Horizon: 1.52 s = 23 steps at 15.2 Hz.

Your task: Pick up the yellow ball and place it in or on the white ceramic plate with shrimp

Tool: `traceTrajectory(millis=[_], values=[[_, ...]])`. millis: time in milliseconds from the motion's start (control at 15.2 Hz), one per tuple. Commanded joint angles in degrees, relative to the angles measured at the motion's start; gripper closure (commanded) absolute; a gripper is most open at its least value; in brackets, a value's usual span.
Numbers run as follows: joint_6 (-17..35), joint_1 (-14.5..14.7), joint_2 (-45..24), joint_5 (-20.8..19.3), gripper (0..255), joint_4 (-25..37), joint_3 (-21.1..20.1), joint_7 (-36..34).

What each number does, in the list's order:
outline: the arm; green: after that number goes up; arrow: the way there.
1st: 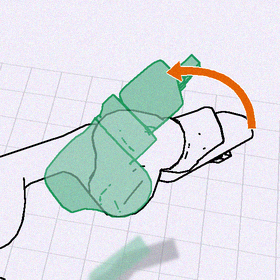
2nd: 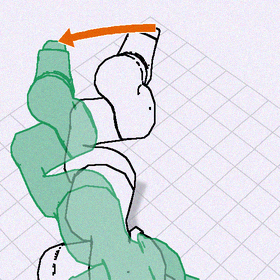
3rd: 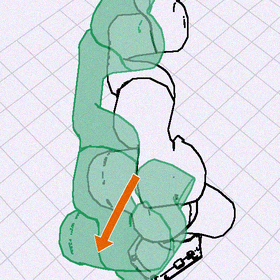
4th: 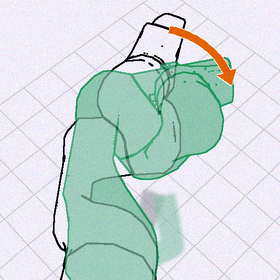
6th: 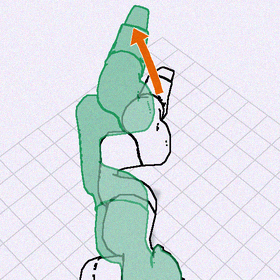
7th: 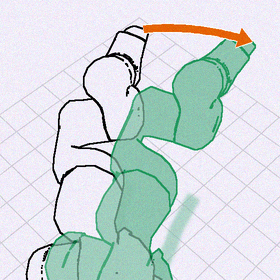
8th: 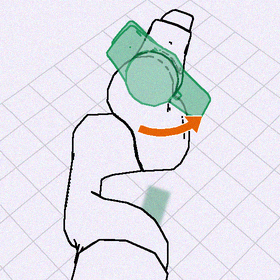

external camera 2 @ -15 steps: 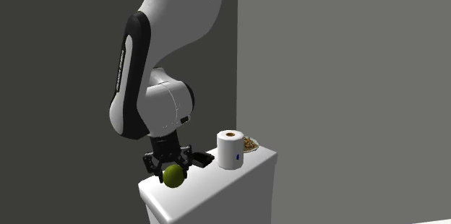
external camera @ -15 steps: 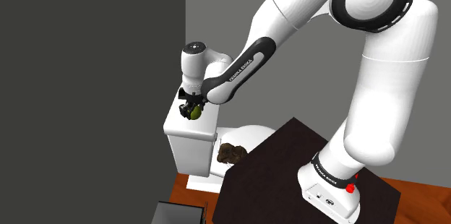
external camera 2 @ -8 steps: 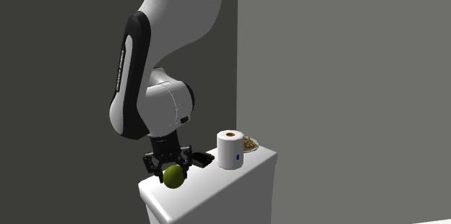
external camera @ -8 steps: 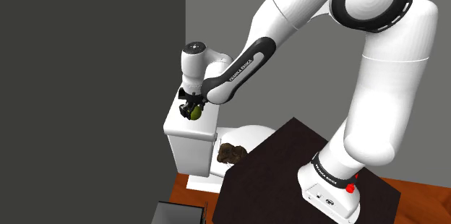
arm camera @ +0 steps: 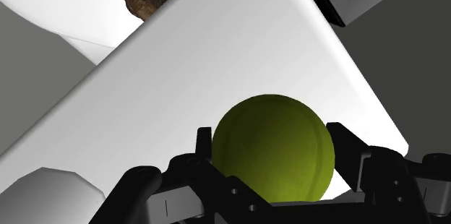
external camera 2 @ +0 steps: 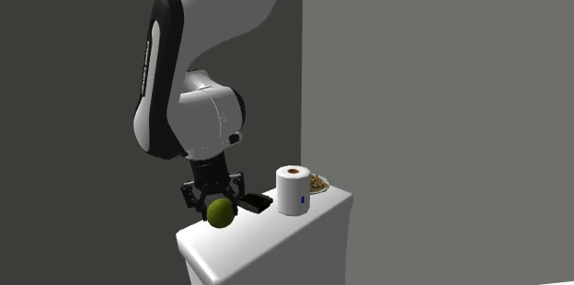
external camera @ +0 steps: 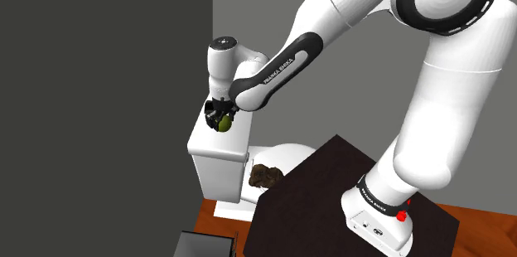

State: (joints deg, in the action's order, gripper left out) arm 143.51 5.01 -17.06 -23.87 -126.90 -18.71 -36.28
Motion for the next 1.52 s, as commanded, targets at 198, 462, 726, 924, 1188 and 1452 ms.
traceTrajectory(millis=[198,462,726,924,1188,1452], values=[[-2.84,-0.72,3.15,2.69,255,0.09,-1.17,2.18],[-5.27,-1.17,5.53,4.75,255,0.49,-1.88,3.9],[-7.79,-1.49,7.76,6.66,255,1.11,-2.42,5.51],[-9.0,-2.2,7.72,7.16,255,2.63,-2.04,7.24],[-10.02,-4.49,3.76,6.47,255,8.1,-0.03,11.6],[-11.57,-6.53,-0.74,6.04,255,14.64,1.68,15.84]])
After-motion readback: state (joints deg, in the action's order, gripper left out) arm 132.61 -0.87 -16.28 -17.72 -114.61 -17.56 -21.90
